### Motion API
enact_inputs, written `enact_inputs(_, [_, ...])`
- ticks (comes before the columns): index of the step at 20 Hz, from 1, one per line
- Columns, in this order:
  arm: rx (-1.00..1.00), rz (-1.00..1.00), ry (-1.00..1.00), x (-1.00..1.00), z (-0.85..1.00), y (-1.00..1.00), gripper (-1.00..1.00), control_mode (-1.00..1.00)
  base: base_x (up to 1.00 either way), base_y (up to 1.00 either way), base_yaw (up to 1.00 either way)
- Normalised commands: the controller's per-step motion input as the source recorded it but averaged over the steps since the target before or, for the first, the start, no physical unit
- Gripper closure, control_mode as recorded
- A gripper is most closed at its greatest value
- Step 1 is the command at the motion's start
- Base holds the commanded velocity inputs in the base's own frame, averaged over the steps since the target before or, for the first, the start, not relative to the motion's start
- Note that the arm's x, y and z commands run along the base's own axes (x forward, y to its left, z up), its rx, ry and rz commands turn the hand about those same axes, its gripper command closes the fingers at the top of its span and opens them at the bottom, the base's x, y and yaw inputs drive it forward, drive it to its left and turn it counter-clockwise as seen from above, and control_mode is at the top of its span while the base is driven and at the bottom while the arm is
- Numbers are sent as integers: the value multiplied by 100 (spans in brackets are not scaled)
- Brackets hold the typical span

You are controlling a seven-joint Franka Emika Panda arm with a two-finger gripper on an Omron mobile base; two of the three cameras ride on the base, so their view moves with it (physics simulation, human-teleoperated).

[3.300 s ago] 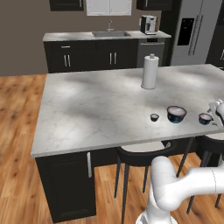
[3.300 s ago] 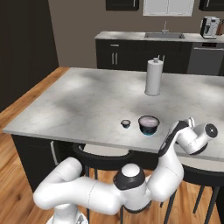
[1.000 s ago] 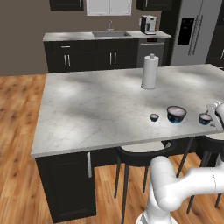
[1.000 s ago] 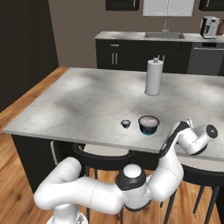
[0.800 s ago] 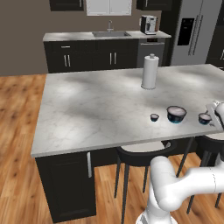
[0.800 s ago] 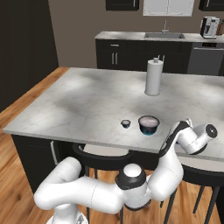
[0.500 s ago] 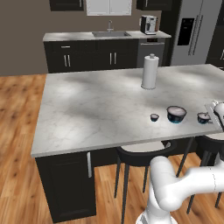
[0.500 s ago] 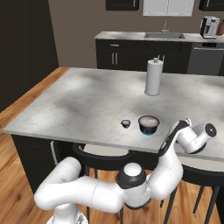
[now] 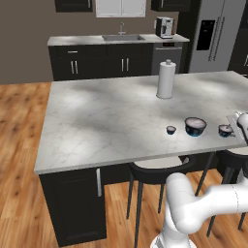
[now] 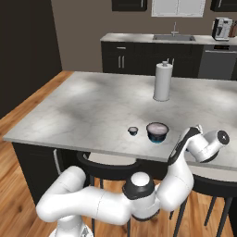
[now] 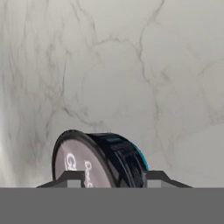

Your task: Stack the yogurt containers by placing the smaller containers on top of the larger containers.

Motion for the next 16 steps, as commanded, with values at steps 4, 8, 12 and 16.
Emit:
enact_inputs(4, [0,0,-3,-16,10,0,100,-100,0,0,0])
enact_inputs(8, [0,0,-7,-25,33,9,100,-100,0,0,0])
enact_inputs(12, [0,0,-7,-19,43,25,100,-100,0,0,0])
enact_inputs(16, [0,0,-3,-7,37,42,100,-100,0,0,0])
